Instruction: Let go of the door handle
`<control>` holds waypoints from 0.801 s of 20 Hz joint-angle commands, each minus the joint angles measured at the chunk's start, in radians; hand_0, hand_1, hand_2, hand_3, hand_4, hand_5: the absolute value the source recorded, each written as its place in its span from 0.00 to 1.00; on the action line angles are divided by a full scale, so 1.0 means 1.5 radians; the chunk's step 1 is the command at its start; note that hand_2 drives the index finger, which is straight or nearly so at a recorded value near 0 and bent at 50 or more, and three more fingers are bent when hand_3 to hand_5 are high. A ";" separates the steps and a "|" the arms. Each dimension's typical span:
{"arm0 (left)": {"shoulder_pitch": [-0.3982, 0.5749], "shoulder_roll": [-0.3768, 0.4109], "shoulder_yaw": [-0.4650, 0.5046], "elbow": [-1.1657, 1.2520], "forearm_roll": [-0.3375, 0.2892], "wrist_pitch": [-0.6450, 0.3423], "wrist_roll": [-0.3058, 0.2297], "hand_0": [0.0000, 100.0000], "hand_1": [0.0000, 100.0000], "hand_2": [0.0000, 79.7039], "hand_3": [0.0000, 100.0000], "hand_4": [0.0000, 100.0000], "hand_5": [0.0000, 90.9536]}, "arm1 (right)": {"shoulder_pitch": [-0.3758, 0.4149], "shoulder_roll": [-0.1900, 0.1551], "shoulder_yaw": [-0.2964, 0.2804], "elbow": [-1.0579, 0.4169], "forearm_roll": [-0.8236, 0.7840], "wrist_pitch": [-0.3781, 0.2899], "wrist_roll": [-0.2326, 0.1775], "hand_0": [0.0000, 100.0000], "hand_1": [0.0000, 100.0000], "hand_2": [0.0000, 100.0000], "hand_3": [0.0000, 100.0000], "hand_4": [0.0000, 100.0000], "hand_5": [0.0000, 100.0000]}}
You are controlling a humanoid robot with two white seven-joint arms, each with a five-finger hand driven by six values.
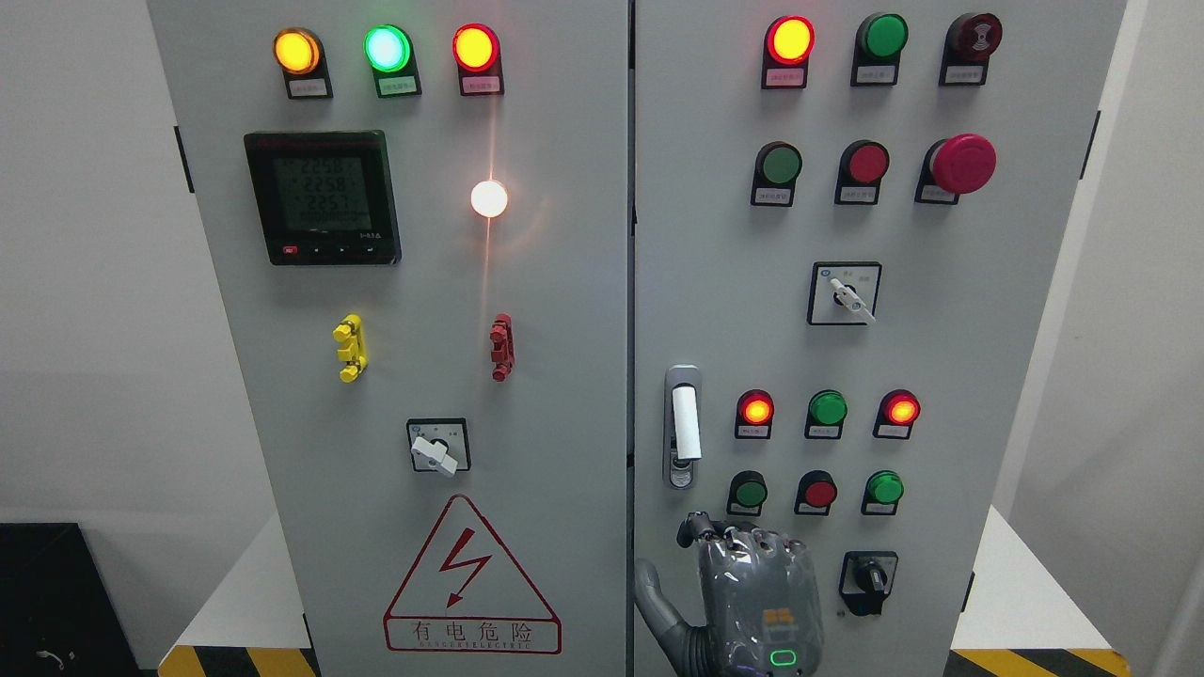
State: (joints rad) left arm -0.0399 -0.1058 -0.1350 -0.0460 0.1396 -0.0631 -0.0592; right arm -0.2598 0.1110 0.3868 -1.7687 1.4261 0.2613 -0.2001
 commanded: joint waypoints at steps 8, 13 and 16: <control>0.000 0.000 0.000 0.000 0.000 0.000 0.000 0.12 0.56 0.00 0.00 0.00 0.00 | -0.003 0.002 -0.004 -0.028 0.000 -0.004 -0.010 0.16 0.27 0.93 1.00 0.94 1.00; 0.000 0.000 0.000 0.000 0.000 0.000 0.000 0.12 0.56 0.00 0.00 0.00 0.00 | -0.010 0.003 -0.004 -0.032 0.002 -0.003 -0.009 0.15 0.28 0.99 1.00 0.95 1.00; 0.000 0.000 0.000 0.000 0.000 0.000 0.000 0.12 0.56 0.00 0.00 0.00 0.00 | -0.021 0.005 -0.005 -0.034 0.004 -0.003 -0.005 0.15 0.30 1.00 1.00 0.96 1.00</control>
State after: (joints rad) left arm -0.0399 -0.1058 -0.1350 -0.0460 0.1396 -0.0631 -0.0592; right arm -0.2734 0.1129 0.3821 -1.8024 1.4290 0.2543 -0.2152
